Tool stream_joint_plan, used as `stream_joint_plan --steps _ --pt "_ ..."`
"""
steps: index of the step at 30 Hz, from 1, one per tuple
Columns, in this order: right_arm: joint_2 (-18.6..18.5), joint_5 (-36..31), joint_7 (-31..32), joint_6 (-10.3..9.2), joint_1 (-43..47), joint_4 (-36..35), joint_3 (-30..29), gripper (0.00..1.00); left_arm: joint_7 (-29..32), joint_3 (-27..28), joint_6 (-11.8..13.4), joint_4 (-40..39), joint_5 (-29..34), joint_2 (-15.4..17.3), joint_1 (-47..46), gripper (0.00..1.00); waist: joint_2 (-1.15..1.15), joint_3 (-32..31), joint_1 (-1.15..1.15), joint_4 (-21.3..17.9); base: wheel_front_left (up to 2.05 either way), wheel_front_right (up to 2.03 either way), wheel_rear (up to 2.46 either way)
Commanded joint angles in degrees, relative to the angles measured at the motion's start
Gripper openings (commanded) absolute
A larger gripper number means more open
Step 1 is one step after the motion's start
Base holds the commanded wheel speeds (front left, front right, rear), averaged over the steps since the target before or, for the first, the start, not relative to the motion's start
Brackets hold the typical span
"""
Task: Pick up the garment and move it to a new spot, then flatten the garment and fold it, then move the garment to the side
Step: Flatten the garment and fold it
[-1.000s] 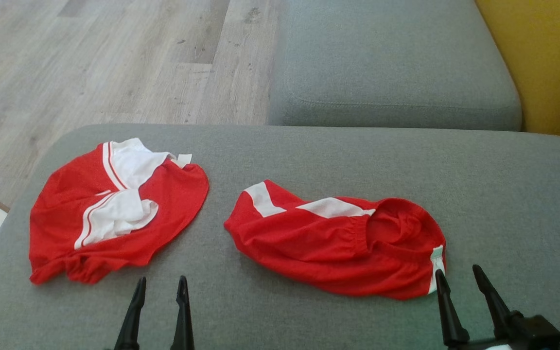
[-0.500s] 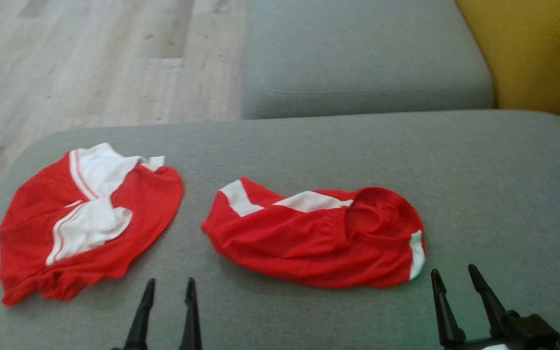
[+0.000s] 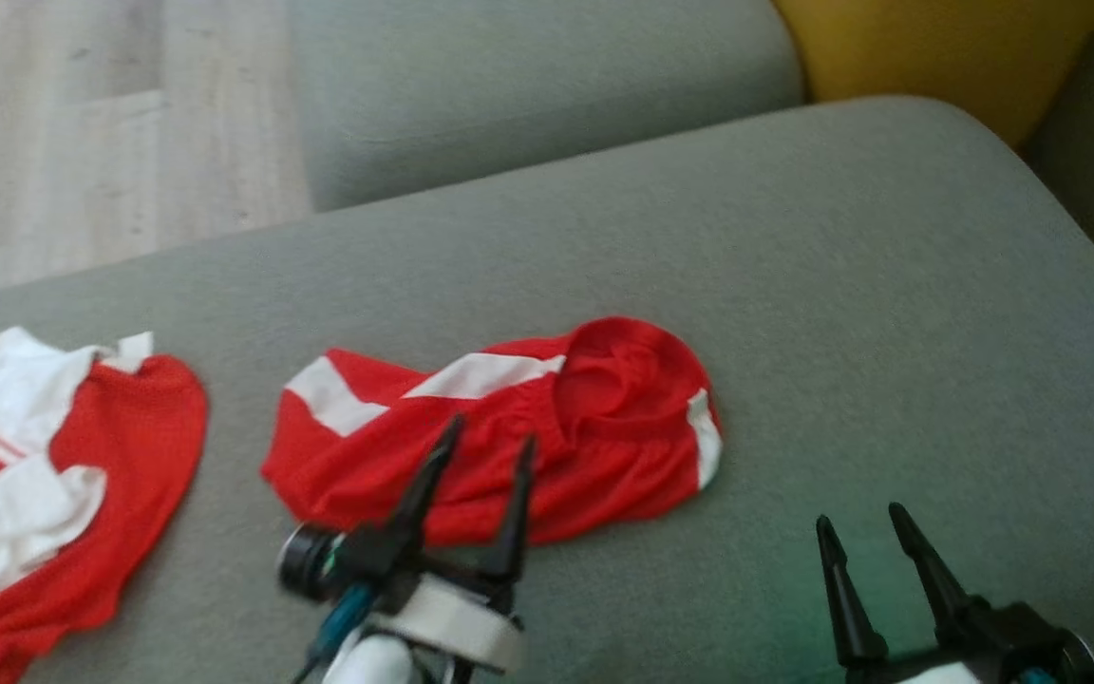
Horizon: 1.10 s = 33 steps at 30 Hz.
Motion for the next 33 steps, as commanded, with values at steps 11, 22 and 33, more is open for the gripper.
stream_joint_plan --steps 11,22,33 --pt "-0.42 0.04 -0.32 -0.04 -7.22 -3.01 2.50 1.00 18.48 -14.26 -2.58 9.66 -6.83 -0.37 -26.85 1.00 0.00 10.68 -0.01 -5.69 0.00 0.00 0.00" --pt "-0.42 1.42 -0.32 -0.04 -9.96 -2.40 4.71 1.00 30.61 -26.52 -1.80 17.17 -14.93 -0.37 -39.58 1.00 0.00 14.92 -0.01 -8.96 0.00 0.00 0.00" --pt "-0.42 2.16 -0.32 -0.04 -9.78 -1.66 5.57 1.00 32.00 -29.07 -0.62 25.48 -20.90 -0.37 -40.82 1.00 0.00 14.51 -0.01 -11.72 0.00 0.00 0.00"
